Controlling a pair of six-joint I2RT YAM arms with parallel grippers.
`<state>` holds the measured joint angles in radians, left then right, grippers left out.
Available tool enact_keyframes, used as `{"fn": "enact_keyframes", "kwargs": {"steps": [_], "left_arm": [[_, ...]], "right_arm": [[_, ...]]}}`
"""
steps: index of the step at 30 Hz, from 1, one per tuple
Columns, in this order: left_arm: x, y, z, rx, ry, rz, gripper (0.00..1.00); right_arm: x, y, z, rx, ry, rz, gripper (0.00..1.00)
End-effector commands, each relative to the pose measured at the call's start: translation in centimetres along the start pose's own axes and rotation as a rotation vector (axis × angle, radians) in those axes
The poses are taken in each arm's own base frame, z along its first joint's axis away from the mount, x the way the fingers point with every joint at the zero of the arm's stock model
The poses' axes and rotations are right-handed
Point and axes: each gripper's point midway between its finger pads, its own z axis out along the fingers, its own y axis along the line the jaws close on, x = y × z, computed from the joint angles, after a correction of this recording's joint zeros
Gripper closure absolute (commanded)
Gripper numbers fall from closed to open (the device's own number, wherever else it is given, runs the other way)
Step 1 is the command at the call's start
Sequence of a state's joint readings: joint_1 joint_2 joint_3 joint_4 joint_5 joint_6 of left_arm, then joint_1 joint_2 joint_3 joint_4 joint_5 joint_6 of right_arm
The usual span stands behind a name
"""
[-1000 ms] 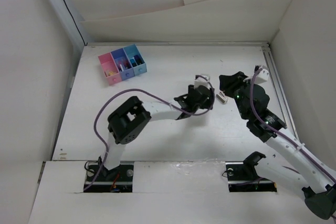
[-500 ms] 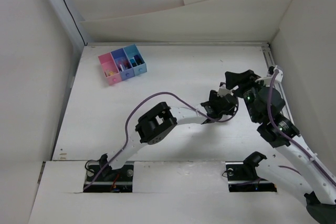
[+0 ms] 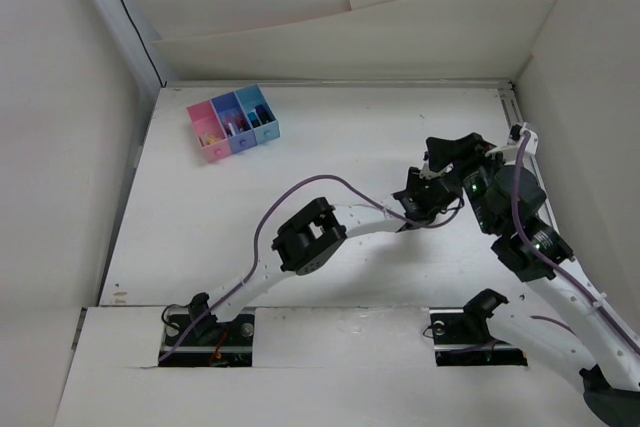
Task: Sort the stationery into containers
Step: Pick up the stapler from the center of the board.
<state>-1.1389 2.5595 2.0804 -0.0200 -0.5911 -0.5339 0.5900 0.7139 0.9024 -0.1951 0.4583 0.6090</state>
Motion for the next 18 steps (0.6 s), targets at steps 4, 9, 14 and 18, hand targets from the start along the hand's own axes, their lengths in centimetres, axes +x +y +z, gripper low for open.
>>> {"fn": "enact_keyframes", "kwargs": {"steps": [4,9,14,18], "left_arm": [[0.3,2.3,0.9,-0.094,-0.002,0.019,0.51],[-0.3,4.6,0.7,-0.169,-0.027,0.068,0.6],[-0.7,7.2,0.1,-0.213,-0.033,0.068,0.46],[-1.3,6.7,0.2,-0.202,-0.049,0.061,0.38]], "right_arm": [[-1.0,1.0,0.0,-0.036,-0.021,0.0,0.36],[0.1,0.5,0.3,-0.028,0.006,-0.013,0.36],[-0.1,0.7,0.3,-0.034,-0.002,-0.008,0.36],[0.6,0.7,0.8,-0.036,0.01,-0.012,0.36]]}}
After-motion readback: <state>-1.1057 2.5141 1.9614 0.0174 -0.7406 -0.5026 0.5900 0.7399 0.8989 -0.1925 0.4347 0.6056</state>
